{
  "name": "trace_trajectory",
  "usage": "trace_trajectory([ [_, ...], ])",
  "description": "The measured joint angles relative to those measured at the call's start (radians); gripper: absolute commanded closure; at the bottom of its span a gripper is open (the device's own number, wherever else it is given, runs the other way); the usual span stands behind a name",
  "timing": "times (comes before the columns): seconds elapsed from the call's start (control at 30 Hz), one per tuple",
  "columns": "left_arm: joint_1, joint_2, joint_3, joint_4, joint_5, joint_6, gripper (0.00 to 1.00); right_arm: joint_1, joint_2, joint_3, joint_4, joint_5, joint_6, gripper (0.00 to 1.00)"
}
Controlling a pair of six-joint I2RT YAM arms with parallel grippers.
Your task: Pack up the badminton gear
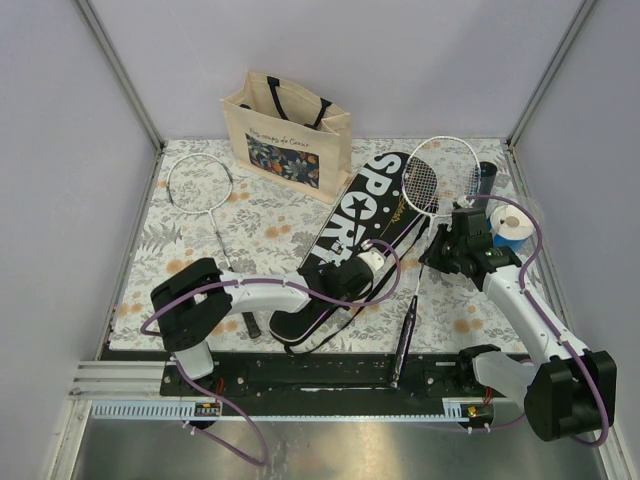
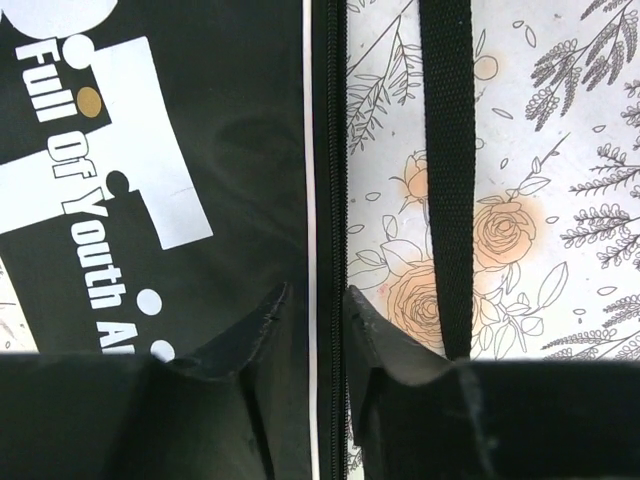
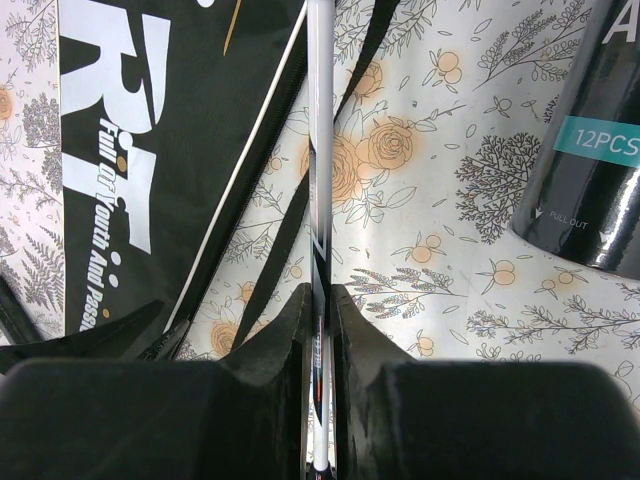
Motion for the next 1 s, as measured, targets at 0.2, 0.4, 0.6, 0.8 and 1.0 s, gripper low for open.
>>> trace_trajectory([
  [0.2, 0.001, 0.000, 0.000, 0.004, 0.001, 0.005, 0.65, 0.000, 0.000, -0.002, 0.000, -0.001, 0.000, 1.00],
  [0.4, 0.001, 0.010, 0.000, 0.005, -0.003, 0.008, 0.65, 0.000, 0.000, -0.006, 0.001, -0.001, 0.000, 1.00],
  [0.6, 0.001, 0.023, 0.000, 0.006, -0.013, 0.019, 0.90, 0.000, 0.000, -0.006, 0.001, -0.012, 0.003, 1.00],
  [0.8, 0.001, 0.023, 0.000, 0.008, -0.019, 0.027, 1.00, 0.000, 0.000, -0.013, 0.005, -0.019, 0.003, 1.00],
  [1.0, 0.002, 0.020, 0.000, 0.012, -0.026, 0.016, 1.00, 0.000, 0.000, -0.020, 0.004, -0.017, 0.003, 1.00],
])
